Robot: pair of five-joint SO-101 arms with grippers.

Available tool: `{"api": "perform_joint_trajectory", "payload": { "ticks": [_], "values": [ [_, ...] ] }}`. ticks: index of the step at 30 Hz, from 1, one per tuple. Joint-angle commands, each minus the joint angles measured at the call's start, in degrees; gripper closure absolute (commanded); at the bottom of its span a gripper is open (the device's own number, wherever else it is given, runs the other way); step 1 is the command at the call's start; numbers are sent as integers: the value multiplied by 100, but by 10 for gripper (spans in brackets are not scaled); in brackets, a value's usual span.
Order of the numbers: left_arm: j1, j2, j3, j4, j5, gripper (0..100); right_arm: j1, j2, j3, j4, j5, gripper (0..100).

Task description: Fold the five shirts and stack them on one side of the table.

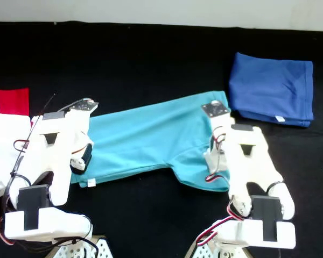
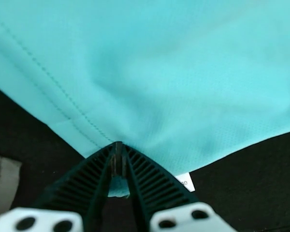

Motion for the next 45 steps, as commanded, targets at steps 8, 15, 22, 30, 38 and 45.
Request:
{"api": "perform_joint_trajectory", "payload": {
  "ticks": [8,15,22,30,38,45],
  "values": [
    [66,-233,-4,-53,44,992,927,-92,-347,-180,475,993],
    [40,-163,101,-229,44,992,699,-769,-769,725,448,993],
    [66,-163,796,-1292,44,992,-321,-2220,-189,1490,510,983],
    [66,-180,901,-1459,44,991,-1771,-2000,664,1657,1336,728],
    [66,-180,901,-1459,44,992,-1859,-1112,664,1262,1635,728],
    [57,-171,901,-1459,44,992,-1824,277,514,418,1635,728]
  ]
}}
